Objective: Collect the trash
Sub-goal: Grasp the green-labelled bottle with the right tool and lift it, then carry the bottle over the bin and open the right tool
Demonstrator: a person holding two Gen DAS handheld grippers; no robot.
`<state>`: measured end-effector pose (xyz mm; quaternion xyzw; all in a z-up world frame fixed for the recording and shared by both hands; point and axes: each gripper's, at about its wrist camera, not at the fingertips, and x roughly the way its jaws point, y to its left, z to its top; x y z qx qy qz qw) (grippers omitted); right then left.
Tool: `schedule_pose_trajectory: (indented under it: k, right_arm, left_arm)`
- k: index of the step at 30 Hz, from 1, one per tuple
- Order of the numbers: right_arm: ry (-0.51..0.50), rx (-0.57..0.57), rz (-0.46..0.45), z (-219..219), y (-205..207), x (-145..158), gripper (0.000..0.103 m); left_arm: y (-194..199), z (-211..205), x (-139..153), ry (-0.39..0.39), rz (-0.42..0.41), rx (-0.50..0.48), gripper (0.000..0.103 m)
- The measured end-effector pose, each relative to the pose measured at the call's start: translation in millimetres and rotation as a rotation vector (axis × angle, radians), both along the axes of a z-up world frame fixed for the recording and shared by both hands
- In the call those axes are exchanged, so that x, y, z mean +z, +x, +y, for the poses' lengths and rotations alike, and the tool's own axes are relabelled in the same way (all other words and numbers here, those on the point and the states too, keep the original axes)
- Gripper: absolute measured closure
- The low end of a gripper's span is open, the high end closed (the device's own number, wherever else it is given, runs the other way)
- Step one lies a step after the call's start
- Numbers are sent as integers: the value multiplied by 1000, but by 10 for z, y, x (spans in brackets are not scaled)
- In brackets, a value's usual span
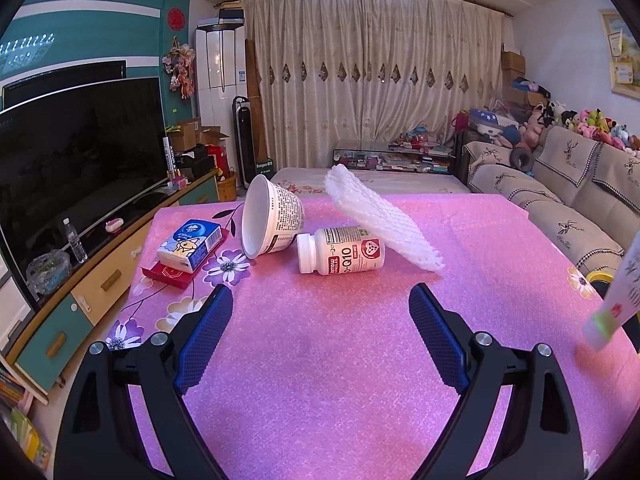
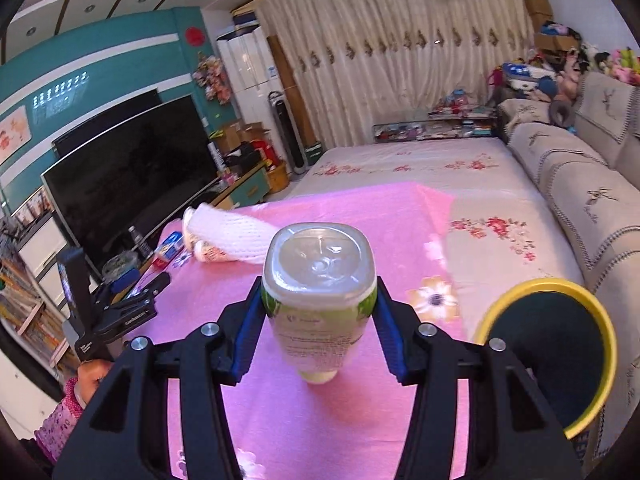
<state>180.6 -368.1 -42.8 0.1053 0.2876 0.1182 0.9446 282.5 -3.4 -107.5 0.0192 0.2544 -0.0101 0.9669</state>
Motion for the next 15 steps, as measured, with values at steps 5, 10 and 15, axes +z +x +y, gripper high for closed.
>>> schedule_pose_trajectory:
  k: [5, 10, 15]
  right_arm:
    - [4, -175, -34, -614, -213, 85, 54]
    - [-62, -380, -18, -1163, -271, -35, 54]
    - [-88, -459, 75, -1409, -91, -423, 54]
  left_arm:
    - [3, 8, -4, -4, 2, 1, 14]
    - [-5, 11, -6, -2, 2, 3, 14]
    - [-9, -12, -6, 7, 0, -1, 14]
